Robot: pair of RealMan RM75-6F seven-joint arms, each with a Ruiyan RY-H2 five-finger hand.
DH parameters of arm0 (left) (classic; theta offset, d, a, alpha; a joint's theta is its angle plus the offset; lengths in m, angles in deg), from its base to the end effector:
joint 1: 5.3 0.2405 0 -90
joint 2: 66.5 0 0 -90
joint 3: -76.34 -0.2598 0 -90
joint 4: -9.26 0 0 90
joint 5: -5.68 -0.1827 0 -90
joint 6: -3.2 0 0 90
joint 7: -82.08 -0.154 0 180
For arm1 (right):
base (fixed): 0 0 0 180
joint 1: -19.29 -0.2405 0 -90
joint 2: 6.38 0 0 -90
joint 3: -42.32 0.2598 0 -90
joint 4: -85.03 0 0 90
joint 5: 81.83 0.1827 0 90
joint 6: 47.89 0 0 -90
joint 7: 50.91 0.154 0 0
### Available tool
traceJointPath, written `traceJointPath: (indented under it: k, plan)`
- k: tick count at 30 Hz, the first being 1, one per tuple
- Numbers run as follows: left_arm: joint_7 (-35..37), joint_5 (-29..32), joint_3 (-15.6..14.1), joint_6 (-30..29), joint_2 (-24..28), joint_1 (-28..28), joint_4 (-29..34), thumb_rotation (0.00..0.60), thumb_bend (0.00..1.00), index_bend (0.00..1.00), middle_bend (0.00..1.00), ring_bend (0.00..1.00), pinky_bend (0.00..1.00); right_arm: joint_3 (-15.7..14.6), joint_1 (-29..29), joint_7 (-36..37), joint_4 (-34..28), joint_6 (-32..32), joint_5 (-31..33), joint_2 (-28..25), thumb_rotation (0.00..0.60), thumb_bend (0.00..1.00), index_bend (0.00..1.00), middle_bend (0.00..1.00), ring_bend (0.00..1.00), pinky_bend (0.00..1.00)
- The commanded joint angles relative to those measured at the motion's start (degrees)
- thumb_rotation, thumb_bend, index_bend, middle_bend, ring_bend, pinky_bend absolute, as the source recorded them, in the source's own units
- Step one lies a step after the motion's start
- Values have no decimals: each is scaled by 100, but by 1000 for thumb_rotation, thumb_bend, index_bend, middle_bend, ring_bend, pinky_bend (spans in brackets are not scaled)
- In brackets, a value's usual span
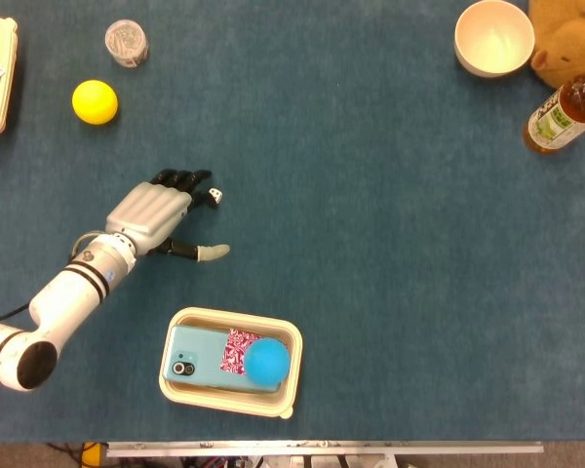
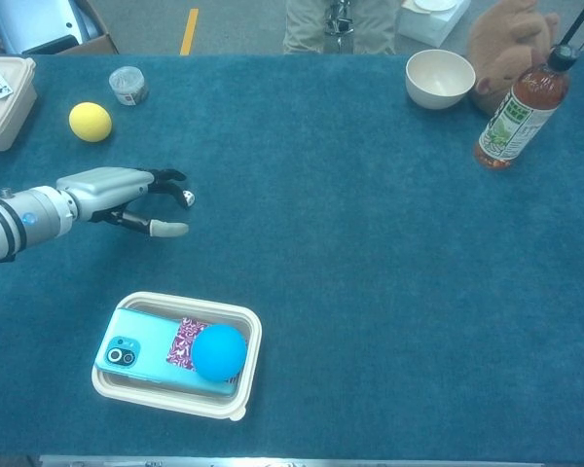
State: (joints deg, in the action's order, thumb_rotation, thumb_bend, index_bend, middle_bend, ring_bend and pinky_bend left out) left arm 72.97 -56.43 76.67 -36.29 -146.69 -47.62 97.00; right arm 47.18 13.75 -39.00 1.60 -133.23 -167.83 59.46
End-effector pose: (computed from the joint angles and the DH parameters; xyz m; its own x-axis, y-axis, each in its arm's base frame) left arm -0.2095 0.3102 0.0000 0.4419 0.6037 0.6635 0.8958 -0.3360 -0.2909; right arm -0.3225 -0.2010 0.1970 0.3140 0.0500 0.9481 -0.9489 -0.0149 0.3151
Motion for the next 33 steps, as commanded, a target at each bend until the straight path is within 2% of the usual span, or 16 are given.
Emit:
traceJointPath:
  k: [1, 12, 22, 27, 30, 33]
  plan:
    - [2, 9, 17, 4, -24, -19, -22, 136, 113, 212, 0, 0, 0, 1, 6, 8, 11, 0, 7, -2, 600, 286, 397, 348, 263, 423]
    - [-53, 62, 132, 60, -41, -179, -119, 143, 113, 212, 0, 0, 0, 6, 35, 62, 68, -14, 29, 9, 600, 286, 397, 348, 263, 423]
    - [-184, 154, 115, 164, 43, -314, -146, 150, 113, 212, 0, 0, 0, 16, 47, 65, 70, -29, 30, 10, 600, 287, 397, 348, 264, 423]
    - [-223, 161, 129, 21, 190, -291, 11, 167, 112, 212, 0, 0, 0, 24, 45, 68, 60, -38, 19, 11, 600, 286, 397, 348, 263, 423]
    - [-310, 201, 161, -245, 459, -220, 256, 200, 113, 212, 0, 0, 0, 23, 39, 63, 41, -45, -7, -9, 600, 286, 397, 348, 263, 423]
    - [-326, 221, 203, -527, 686, -110, 492, 206, 113, 211, 0, 0, 0, 25, 44, 45, 9, -50, -5, -35, 600, 286, 397, 348, 263, 423]
